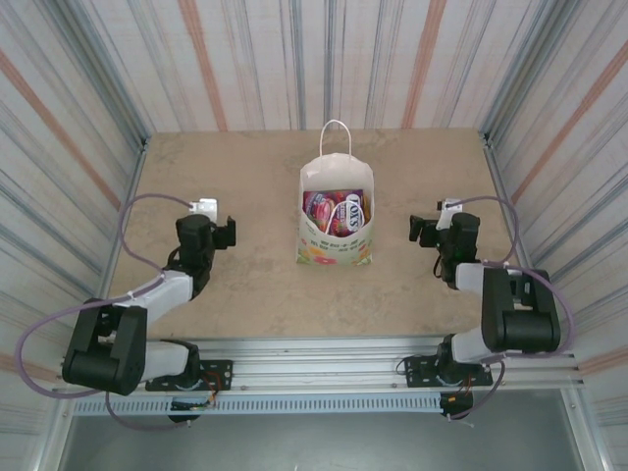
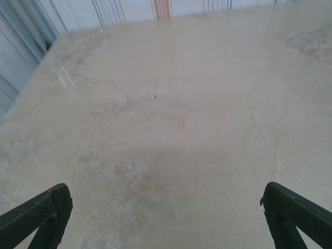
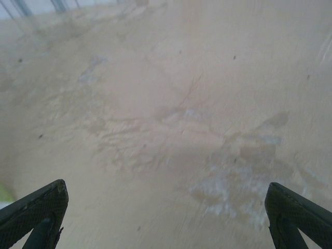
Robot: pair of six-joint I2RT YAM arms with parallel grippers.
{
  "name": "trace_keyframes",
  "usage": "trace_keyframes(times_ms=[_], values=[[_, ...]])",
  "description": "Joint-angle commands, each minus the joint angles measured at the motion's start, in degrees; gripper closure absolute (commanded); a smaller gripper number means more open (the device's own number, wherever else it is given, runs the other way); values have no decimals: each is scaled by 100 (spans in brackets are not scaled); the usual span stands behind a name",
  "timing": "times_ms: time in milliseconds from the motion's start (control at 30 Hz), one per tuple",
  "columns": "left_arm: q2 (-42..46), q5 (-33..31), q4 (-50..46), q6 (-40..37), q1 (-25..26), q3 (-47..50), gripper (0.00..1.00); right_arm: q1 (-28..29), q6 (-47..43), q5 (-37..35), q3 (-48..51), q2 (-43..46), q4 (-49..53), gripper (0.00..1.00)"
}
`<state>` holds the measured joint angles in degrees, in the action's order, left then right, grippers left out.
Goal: Place the snacks into the paper bag
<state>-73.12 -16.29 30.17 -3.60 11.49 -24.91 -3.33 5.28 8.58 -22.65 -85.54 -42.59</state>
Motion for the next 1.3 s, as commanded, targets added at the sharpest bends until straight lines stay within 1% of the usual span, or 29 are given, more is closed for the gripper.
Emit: trace_keyframes(times_ms=[0,33,67,100,133,167,233,267,367,433,500,567,633,667,733,800,833,867,900,933,967,1000,1033,1100,1133,1267], values=[[-222,74,1748,-734,-222,245,1,-87,-99,-103,145,-184,-700,1],[-146,402,1590,-524,-410,219,1,-98,-98,-59,133,-238,-642,1],[-54,855,1391,-378,-598,197,1,-102,-110,-13,118,-391,-937,1],[-40,904,1360,-289,-642,197,1,-102,-99,-23,18,-338,-666,1],[15,853,1341,-245,-639,233,1,-111,-86,-50,-6,-270,-429,1],[134,841,1240,-189,-634,262,1,-109,-78,-54,40,-335,-641,1],[466,836,777,-109,-639,237,1,-94,-56,-161,-18,-281,-440,1],[651,814,534,-90,-639,219,1,-68,-31,-288,-11,-325,-519,1],[1117,646,-106,-95,-638,203,1,-59,-29,-313,-14,-313,-499,1],[1280,529,-303,-75,-648,276,1,-57,-31,-315,-21,-298,-456,1],[1271,526,-239,18,-686,393,1,-60,-33,-316,-20,-300,-462,1],[1107,665,34,134,-712,522,1,-54,-31,-314,-24,-300,-475,1],[763,869,590,156,-716,634,1,-54,-32,-313,-21,-301,-478,1],[540,997,898,130,-716,670,1,-62,-34,-320,-28,-300,-470,1],[12,1154,1299,-158,-685,629,1,-55,-33,-317,-21,-303,-471,1],[-708,1315,2056,-184,-745,731,1,-56,-29,-319,-20,-303,-470,1],[-1364,1424,2978,-267,-800,821,1,-54,-35,-321,-20,-306,-468,1],[-1712,1233,3394,-295,-800,749,1,-56,-32,-315,-20,-301,-471,1],[-1283,1286,1798,13,-902,348,1,-59,-31,-320,-20,-305,-470,1],[-1198,1560,1312,191,-1105,111,1,-61,-29,-319,-25,-303,-470,1],[-1380,1707,1637,179,-1193,127,1,-54,-35,-319,-21,-309,-470,1],[-1362,1783,1711,145,-1163,232,1,-59,-28,-315,-29,-314,-471,1],[-1283,1760,1569,159,-1149,224,1,-60,-33,-321,-27,-307,-461,1],[-1348,1722,1714,131,-1123,241,1,-56,-35,-319,-28,-299,-463,1],[-1303,1717,1518,106,-1116,183,1,-54,-29,-317,-20,-308,-465,1],[-1330,1608,1543,33,-1027,162,1,-62,-30,-317,-30,-311,-461,1]])
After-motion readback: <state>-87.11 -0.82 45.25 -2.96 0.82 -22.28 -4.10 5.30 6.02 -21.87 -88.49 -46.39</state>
